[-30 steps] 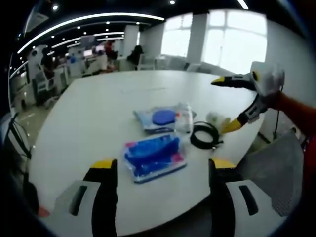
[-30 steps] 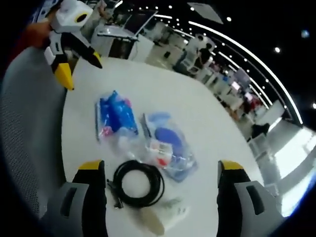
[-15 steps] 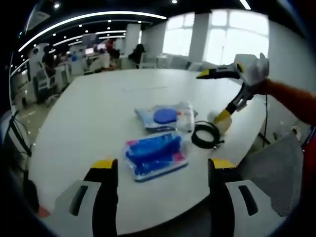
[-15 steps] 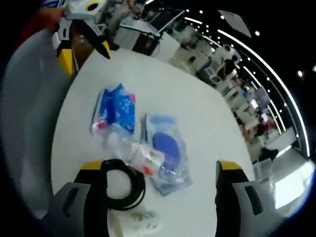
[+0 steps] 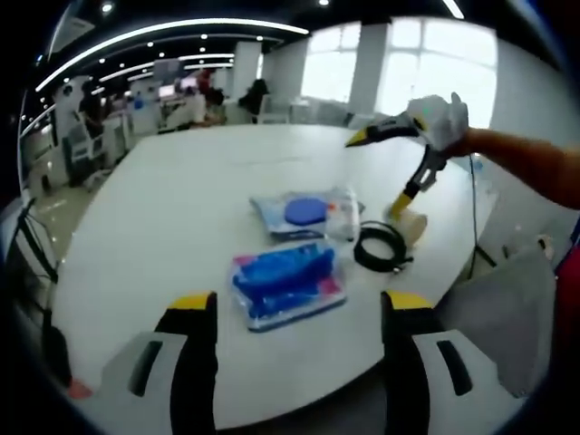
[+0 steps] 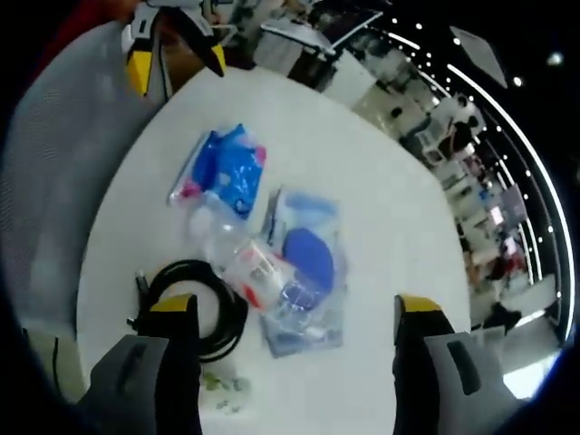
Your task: Arrange the tabletop items into an orderly group along one side of the table until the central work area is clear of visible clutter.
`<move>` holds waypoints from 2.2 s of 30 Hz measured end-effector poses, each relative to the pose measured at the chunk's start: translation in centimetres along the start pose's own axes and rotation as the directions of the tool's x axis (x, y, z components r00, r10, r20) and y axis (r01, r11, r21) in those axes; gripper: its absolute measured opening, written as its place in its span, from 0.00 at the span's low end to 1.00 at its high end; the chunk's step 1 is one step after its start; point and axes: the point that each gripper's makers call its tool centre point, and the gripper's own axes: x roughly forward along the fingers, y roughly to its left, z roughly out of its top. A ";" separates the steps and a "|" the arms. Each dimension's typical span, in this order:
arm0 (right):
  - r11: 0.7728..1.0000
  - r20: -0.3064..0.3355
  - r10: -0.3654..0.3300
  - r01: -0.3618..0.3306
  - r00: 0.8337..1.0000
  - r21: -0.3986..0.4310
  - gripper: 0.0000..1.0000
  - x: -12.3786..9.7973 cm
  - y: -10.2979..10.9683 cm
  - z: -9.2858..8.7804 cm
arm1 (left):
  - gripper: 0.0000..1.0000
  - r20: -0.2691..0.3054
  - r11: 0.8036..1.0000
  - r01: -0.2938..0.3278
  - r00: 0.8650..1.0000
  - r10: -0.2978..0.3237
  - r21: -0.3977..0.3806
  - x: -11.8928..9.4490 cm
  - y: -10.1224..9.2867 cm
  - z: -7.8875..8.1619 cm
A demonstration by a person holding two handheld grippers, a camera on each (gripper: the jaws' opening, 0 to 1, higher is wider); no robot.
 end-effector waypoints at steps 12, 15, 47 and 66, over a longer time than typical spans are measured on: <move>0.968 -0.053 0.168 -0.175 0.984 -0.180 0.77 2.7 0.3 -1.2 | 0.69 -0.015 1.000 -0.015 1.000 0.015 -0.019 0.1 0.5 -0.3; 0.951 -0.060 0.209 -0.217 0.976 -0.218 0.74 3.4 0.7 -1.3 | 0.68 -0.020 1.000 -0.018 1.000 0.018 -0.025 0.1 0.6 -0.4; 0.747 -0.130 0.532 -0.536 0.837 -0.394 0.46 7.4 4.3 -0.7 | 0.66 -0.053 0.994 -0.078 0.996 0.074 -0.070 0.0 1.8 -1.1; 0.736 -0.171 0.542 -0.563 0.823 -0.376 0.41 7.5 5.2 -1.2 | 0.65 -0.054 0.995 -0.084 0.995 0.080 -0.063 -0.1 1.9 -1.1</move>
